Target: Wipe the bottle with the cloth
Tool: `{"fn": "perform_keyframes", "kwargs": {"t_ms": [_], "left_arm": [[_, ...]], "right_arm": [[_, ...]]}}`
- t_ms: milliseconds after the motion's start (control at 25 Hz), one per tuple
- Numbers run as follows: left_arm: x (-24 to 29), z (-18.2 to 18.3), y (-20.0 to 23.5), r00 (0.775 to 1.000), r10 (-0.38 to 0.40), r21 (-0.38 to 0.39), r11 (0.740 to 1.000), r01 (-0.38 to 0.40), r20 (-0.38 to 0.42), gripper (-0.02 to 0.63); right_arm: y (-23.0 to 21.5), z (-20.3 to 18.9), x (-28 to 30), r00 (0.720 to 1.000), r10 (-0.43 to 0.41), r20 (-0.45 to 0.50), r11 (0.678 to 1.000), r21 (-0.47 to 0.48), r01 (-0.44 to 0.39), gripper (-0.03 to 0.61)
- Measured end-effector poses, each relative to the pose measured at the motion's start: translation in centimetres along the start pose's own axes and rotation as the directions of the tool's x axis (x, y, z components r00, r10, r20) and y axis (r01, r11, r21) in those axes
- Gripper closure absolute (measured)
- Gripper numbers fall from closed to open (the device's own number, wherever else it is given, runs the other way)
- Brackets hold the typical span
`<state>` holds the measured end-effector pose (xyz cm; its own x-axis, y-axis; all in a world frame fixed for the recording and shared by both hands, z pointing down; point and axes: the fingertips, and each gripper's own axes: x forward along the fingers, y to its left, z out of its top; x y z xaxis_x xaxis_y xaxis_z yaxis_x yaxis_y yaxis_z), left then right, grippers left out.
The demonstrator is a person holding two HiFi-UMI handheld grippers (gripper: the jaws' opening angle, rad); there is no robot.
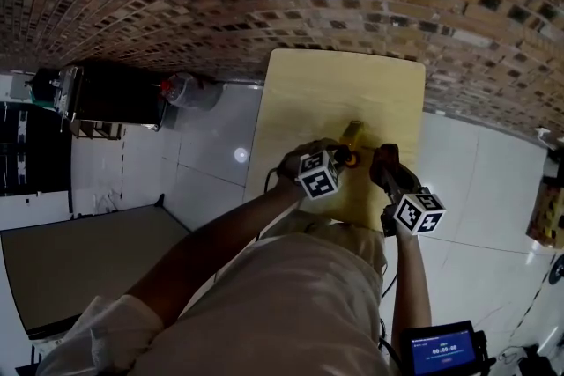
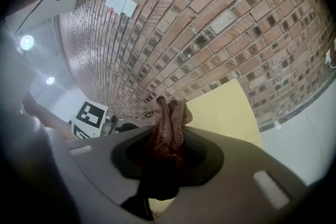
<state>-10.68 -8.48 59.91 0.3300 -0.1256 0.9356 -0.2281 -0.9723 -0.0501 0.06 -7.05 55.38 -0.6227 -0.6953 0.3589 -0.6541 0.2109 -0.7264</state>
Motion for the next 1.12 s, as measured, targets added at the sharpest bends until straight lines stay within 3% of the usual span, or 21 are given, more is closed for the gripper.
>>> {"fn": "perform_keyframes", "kwargs": {"t_ms": [320,600,840,1120], "left_arm": [[-0.3,-0.3,-0.3,0.998,-0.034,0.060,0.998,0.037,-0.050,0.428],[-1.4,0.1,-1.1,0.985,-0.144,0.125,0.980,0.155,-0.095,0.431],[-1.2,-0.4,-2.7,0.950,-0.287,0.108,0.948,0.300,-0.119,0.434],[-2.3,0.2,-3.1,0.961,-0.269,0.105,0.956,0.275,-0.068,0.440]], "right_arm": [[-0.3,0.3,-0.3,1.000,-0.006,0.009,1.000,0.002,0.006,0.486],[-0.4,-1.6,-1.2,1.000,-0.015,0.001,1.000,0.023,0.015,0.485],[-2.1,-2.7,0.1,1.000,-0.018,-0.012,1.000,0.011,0.018,0.486],[-5.3,-5.0,4.3,0.989,-0.040,-0.145,0.998,-0.060,0.032,0.485]]}}
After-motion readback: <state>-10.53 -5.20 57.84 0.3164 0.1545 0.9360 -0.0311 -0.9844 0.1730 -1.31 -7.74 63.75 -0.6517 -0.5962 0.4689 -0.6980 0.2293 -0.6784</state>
